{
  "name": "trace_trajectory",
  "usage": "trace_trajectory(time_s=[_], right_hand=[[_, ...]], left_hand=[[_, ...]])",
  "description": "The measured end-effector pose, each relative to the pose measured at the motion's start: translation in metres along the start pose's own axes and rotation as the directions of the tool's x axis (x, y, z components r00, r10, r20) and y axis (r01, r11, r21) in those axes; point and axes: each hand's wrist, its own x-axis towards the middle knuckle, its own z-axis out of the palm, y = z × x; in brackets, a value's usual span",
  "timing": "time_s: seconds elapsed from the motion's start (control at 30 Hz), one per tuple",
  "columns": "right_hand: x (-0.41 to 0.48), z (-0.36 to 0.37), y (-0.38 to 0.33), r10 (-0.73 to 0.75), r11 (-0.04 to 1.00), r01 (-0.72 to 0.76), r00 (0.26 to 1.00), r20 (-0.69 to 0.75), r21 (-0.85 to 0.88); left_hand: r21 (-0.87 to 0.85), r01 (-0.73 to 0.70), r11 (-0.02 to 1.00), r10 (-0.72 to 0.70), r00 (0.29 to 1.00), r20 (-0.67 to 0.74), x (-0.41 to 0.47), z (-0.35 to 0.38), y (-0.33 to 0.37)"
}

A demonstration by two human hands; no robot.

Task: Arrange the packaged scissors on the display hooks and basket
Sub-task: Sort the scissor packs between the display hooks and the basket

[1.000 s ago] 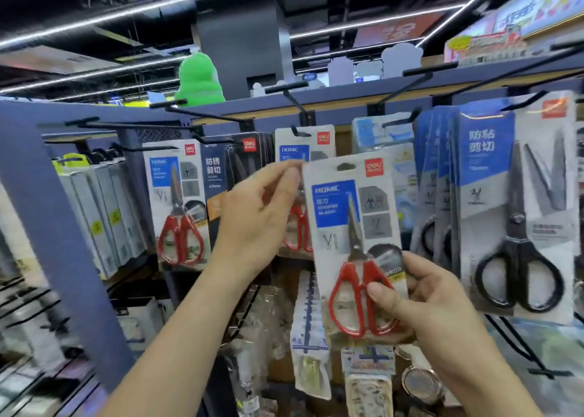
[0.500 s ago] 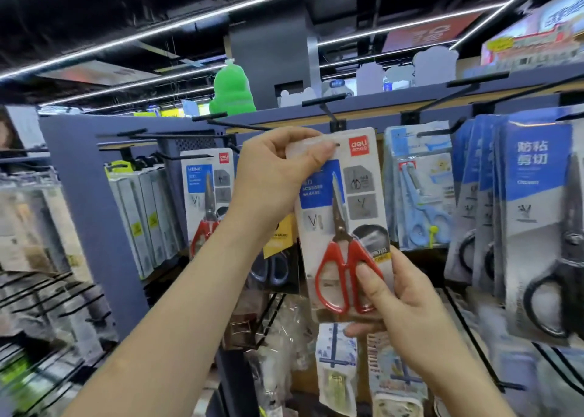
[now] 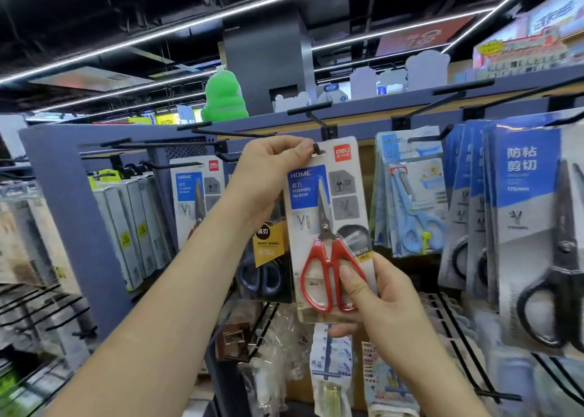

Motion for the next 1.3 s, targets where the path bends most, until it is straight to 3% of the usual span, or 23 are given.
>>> trace_trajectory(time_s=[0.07,0.13,0.23,0.3,0.4,0.5,0.57,0.63,0.73,0.9,0.97,1.03,1.13,1.3], right_hand=[[0.001,0.002,0.005,-0.027,0.997,0.023,0.998,-0.061,-0.068],[0.003,0.001,0.009,-0.132,0.965,0.094,0.981,-0.142,-0.244],[0.012,0.001,0.013,-0.233,0.868,0.131,0.959,-0.16,-0.479],[0.019,0.004,0.016,-0.247,0.855,0.127,0.952,-0.18,-0.502],[0.03,0.009,0.022,-0.285,0.884,0.146,0.921,-0.266,-0.443],[0.041,0.014,0.027,-0.288,0.861,0.115,0.913,-0.29,-0.495],[0.045,0.013,0.027,-0.276,0.811,0.071,0.922,-0.272,-0.581],[0.044,0.01,0.024,-0.287,0.705,0.027,0.925,-0.25,-0.709],[0.04,0.009,0.021,-0.258,0.573,-0.097,0.921,-0.292,-0.814],[0.036,0.012,0.024,-0.174,0.532,-0.232,0.911,-0.373,-0.814],[0.035,0.013,0.02,-0.215,0.508,-0.239,0.895,-0.391,-0.828],[0.035,0.014,0.016,-0.234,0.573,-0.193,0.893,-0.385,-0.796],[0.032,0.021,0.013,-0.187,0.709,-0.144,0.905,-0.381,-0.69],[0.014,0.028,0.014,-0.166,0.729,-0.154,0.906,-0.39,-0.667]], left_hand=[[0.162,-0.038,0.986,0.046,0.998,-0.042,0.006,0.003,-0.006],[0.315,-0.088,0.945,0.111,0.992,-0.056,0.01,0.007,-0.008],[0.544,-0.149,0.826,0.194,0.981,-0.026,0.014,0.011,-0.014],[0.67,-0.203,0.714,0.251,0.968,0.026,0.015,0.008,-0.024],[0.74,-0.249,0.625,0.345,0.938,0.024,0.004,0.002,-0.041],[0.814,-0.263,0.518,0.4,0.916,0.042,-0.014,-0.004,-0.062],[0.891,-0.249,0.379,0.384,0.919,0.093,-0.028,-0.006,-0.077],[0.918,-0.224,0.328,0.348,0.932,0.103,-0.039,-0.006,-0.091],[0.92,-0.215,0.328,0.31,0.944,0.111,-0.045,-0.004,-0.104],[0.862,-0.22,0.456,0.289,0.953,0.091,-0.046,-0.004,-0.108],[0.821,-0.214,0.529,0.268,0.96,0.078,-0.047,-0.007,-0.107],[0.789,-0.218,0.575,0.265,0.961,0.073,-0.047,-0.011,-0.103],[0.784,-0.254,0.566,0.306,0.948,0.086,-0.046,-0.015,-0.098],[0.796,-0.283,0.535,0.333,0.937,0.109,-0.05,-0.022,-0.097]])
